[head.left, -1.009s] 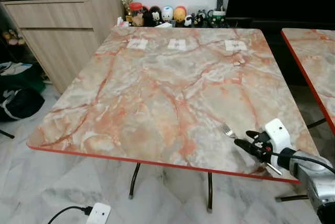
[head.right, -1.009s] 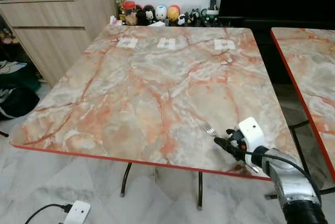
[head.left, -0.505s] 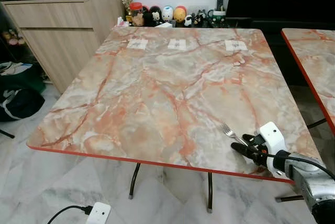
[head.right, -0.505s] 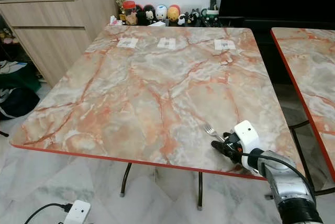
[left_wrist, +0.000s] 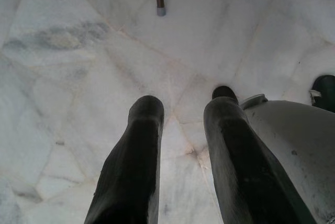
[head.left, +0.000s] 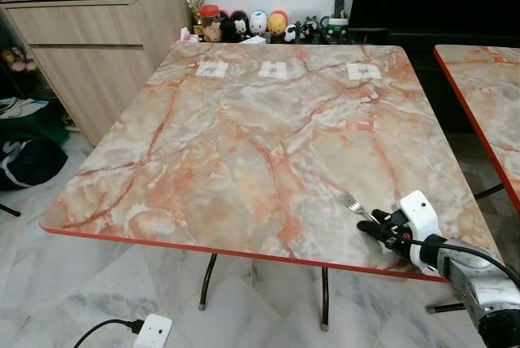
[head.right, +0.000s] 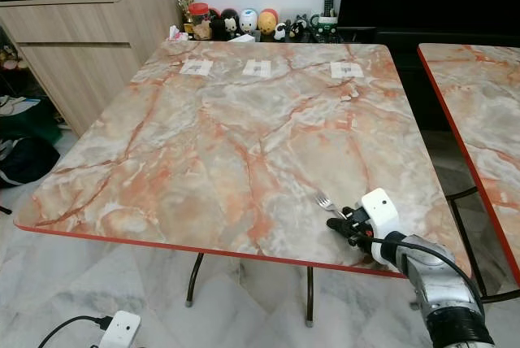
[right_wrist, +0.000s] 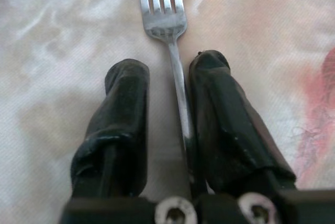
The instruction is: Setting the table
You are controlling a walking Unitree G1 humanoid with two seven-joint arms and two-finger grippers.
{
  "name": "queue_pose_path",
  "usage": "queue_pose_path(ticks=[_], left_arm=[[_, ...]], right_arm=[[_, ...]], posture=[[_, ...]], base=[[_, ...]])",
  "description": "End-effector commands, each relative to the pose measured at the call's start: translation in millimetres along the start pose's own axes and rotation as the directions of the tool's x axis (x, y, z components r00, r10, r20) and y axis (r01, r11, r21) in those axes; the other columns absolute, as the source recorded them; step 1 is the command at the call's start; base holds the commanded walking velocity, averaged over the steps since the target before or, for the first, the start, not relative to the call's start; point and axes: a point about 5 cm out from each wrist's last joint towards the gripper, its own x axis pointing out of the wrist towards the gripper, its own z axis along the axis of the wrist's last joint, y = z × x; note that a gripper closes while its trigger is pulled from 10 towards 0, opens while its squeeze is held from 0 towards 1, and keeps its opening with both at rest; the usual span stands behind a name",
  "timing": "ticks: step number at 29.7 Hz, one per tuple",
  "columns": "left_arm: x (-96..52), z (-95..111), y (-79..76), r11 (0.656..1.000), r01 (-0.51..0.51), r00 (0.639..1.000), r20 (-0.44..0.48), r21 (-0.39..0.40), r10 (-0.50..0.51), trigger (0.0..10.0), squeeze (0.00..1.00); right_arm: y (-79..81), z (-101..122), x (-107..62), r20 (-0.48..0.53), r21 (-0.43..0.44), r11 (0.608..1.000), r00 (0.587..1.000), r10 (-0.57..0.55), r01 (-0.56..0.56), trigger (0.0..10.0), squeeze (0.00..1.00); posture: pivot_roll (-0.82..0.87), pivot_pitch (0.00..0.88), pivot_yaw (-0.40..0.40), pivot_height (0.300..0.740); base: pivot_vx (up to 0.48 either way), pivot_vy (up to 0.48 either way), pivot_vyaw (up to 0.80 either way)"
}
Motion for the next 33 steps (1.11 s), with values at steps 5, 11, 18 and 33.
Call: queue_pose_path(ticks=[5,11,18,33], left_arm=[[-1.4,-5.6,1.9,1.000,0.002,1.000,-0.022,0.010,-0.002,10.0,0.00],[-1.3,-5.6,1.1,1.000,0.005,1.000,-0.023,0.003,-0.005,10.0,0.00],[-1.0,-5.2,0.1,1.000,0.005,1.000,-0.022,-0.003,-0.005,10.0,0.00],[-1.0,-5.9,-0.8,1.000,0.004,1.000,-0.024,-0.008,-0.004,10.0,0.00]], right_arm=[[7.2,-18.2,3.8,-0.076,0.019,1.000,0.997,0.002,-0.001,0.0,0.00],[11.3,-21.1,5.7,-0.083,0.021,1.000,0.997,0.009,-0.008,0.0,0.00],[19.2,-24.7,13.0,-0.098,0.022,1.000,0.995,-0.003,0.005,0.0,0.00],[8.0,9.5,8.5,0.199,0.296,0.869,0.864,-0.462,0.397,10.0,0.00]], posture=[[0.02,0.007,0.046,0.740],[0.02,0.013,0.041,0.740],[0.02,0.020,0.031,0.740],[0.00,0.021,0.028,0.740]], base=[[0.000,0.000,0.00],[0.000,0.000,0.00],[0.000,0.000,0.00],[0.000,0.000,0.00]])
